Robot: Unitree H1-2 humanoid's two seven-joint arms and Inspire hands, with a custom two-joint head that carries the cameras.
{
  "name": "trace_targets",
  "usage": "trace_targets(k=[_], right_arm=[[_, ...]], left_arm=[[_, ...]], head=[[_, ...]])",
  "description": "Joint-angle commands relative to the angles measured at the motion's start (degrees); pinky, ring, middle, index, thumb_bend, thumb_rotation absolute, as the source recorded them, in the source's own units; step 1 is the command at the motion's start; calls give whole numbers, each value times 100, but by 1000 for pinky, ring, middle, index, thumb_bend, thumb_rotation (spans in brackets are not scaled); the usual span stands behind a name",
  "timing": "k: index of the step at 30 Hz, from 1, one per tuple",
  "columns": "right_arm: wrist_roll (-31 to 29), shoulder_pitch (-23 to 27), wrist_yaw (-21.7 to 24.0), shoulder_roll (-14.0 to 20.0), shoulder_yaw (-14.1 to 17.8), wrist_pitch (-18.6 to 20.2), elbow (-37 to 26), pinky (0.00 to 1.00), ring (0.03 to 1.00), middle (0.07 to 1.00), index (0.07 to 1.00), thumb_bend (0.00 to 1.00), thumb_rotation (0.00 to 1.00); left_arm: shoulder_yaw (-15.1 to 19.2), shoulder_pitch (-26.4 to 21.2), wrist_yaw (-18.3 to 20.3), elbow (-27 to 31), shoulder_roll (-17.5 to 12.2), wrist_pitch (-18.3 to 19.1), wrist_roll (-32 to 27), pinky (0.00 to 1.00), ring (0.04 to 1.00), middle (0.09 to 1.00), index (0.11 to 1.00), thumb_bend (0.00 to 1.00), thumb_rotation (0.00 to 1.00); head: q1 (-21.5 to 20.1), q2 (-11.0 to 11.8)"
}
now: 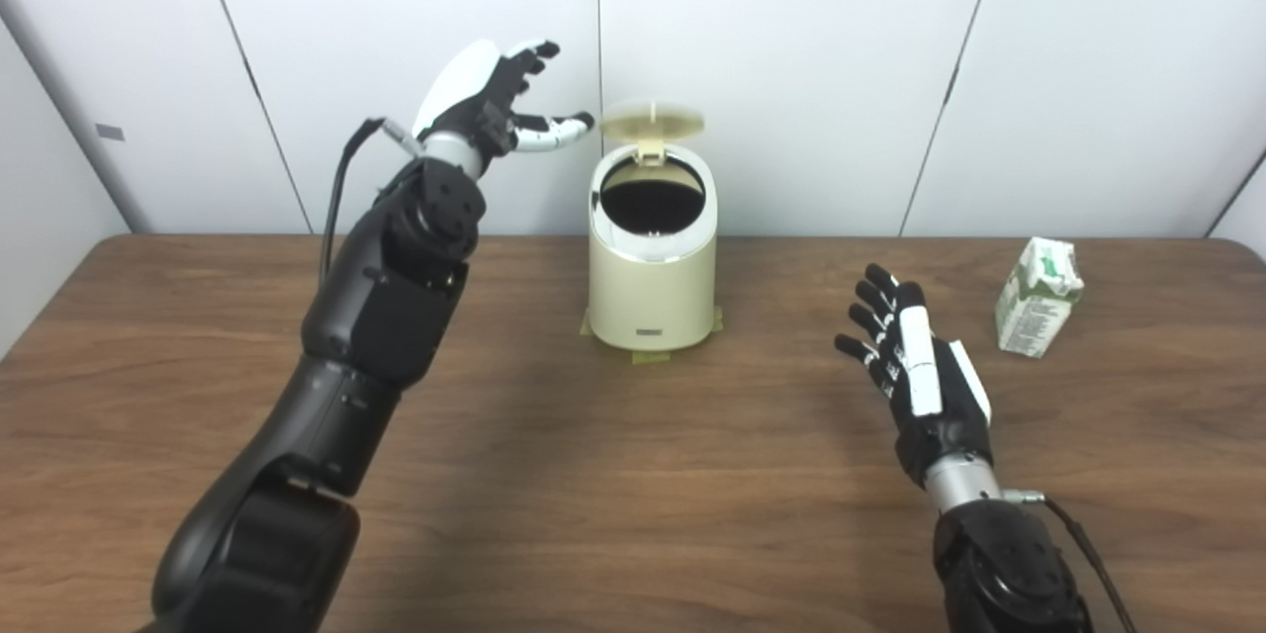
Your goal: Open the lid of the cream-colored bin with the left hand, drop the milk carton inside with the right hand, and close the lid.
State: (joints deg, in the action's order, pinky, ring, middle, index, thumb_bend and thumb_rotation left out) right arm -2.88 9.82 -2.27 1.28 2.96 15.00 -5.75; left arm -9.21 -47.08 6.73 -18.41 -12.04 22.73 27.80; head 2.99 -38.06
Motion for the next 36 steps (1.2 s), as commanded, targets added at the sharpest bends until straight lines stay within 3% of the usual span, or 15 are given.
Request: trace_targets(k=[1, 4, 5, 7, 10, 13, 15, 18, 22, 25, 31, 34, 36], right_arm=[[25, 171, 26, 10, -8, -250, -203, 822, 926, 933, 922, 677, 1000], [15, 165, 36, 16, -9, -240, -219, 824, 928, 937, 924, 676, 1000], [8, 168, 32, 14, -3, -231, -223, 824, 928, 938, 923, 672, 1000], [-4, 174, 30, 13, 8, -216, -228, 820, 926, 936, 922, 673, 1000], [-8, 183, 36, 21, 13, -206, -220, 817, 927, 937, 924, 670, 1000], [-5, 187, 40, 29, 11, -195, -214, 828, 931, 944, 930, 669, 1000], [2, 188, 39, 34, 11, -211, -209, 840, 937, 949, 931, 666, 1000], [-2, 192, 58, 78, 27, -233, -207, 847, 940, 953, 936, 668, 1000], [-71, 195, 132, 153, 50, -174, -236, 868, 946, 964, 949, 640, 997], [-103, 183, 123, 168, 71, -67, -308, 870, 946, 968, 952, 624, 955], [-131, 183, 124, 209, 96, -9, -365, 874, 948, 972, 956, 597, 869], [-91, 182, 131, 276, 98, -4, -427, 885, 950, 974, 950, 613, 801], [15, 193, 124, 359, 80, -49, -429, 860, 930, 960, 943, 568, 685]], left_arm=[[106, -126, -169, 340, 75, -82, -144, 735, 856, 915, 932, 379, 523], [278, 140, -177, 617, 151, -104, -365, 809, 906, 944, 938, 360, 614], [351, 237, -198, 710, 184, -94, -447, 854, 925, 948, 940, 347, 706], [468, 435, -220, 890, 233, -59, -556, 880, 936, 947, 937, 341, 776], [538, 767, -205, 1137, 237, -18, -637, 903, 945, 943, 933, 349, 793], [599, 1118, -230, 1359, 272, -50, -729, 894, 942, 942, 927, 351, 730], [603, 1305, -272, 1507, 295, -89, -776, 897, 941, 938, 932, 350, 774], [808, 1732, -435, 1844, 570, -232, -1139, 868, 916, 922, 937, 351, 852], [924, 2461, -697, 2343, 1079, -390, -1440, 909, 934, 946, 969, 410, 940], [823, 2914, -783, 2657, 1233, -485, -1426, 981, 973, 963, 995, 453, 994], [1008, 3572, -826, 3083, 1470, -619, -1865, 1000, 989, 981, 1000, 463, 1000], [1093, 3763, -803, 3117, 1422, -803, -2038, 971, 973, 967, 994, 438, 1000], [1138, 3801, -789, 3088, 1380, -871, -2147, 966, 966, 963, 983, 428, 1000]], head=[[8, -2], [-8, -10], [-8, -10], [-6, -24], [-22, -14], [-59, -11], [-59, -11], [-90, -24], [-100, -35], [-191, -45], [-303, -30], [-473, -56], [-571, -87]])
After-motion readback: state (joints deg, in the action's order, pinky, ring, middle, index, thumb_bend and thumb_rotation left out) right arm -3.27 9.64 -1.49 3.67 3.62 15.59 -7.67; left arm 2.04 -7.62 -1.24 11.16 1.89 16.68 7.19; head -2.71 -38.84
